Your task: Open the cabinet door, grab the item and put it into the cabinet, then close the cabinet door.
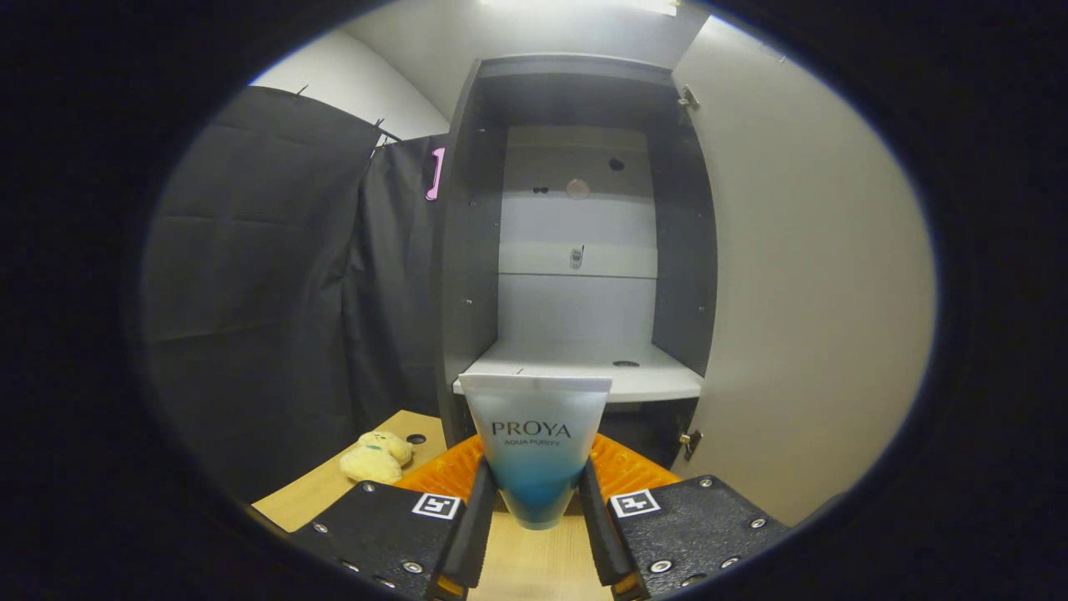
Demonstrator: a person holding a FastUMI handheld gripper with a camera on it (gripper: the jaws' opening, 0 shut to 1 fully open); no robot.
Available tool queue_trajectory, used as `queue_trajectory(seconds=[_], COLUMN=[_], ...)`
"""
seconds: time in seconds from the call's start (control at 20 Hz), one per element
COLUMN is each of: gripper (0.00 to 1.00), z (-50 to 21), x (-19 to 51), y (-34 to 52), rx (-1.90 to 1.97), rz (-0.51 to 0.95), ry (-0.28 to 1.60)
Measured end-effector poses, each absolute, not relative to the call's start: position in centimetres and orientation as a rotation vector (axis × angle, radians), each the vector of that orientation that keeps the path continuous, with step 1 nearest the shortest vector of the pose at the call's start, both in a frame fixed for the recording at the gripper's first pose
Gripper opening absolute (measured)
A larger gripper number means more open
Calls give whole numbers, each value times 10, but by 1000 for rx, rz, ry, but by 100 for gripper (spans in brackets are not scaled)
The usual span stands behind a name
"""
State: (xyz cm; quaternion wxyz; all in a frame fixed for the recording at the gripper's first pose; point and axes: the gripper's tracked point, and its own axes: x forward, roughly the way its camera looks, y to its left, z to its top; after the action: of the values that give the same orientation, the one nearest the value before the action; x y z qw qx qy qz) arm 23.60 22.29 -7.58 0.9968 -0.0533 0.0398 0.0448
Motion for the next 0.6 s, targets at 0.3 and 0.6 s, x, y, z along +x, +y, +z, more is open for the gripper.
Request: queue_trajectory(seconds=[0.3, 0.6], gripper=[51, 51], z=[1, 8], x=[313, 414], y=[209, 197], rx=[-169, -147], rz=[52, 19], ry=[8, 17])
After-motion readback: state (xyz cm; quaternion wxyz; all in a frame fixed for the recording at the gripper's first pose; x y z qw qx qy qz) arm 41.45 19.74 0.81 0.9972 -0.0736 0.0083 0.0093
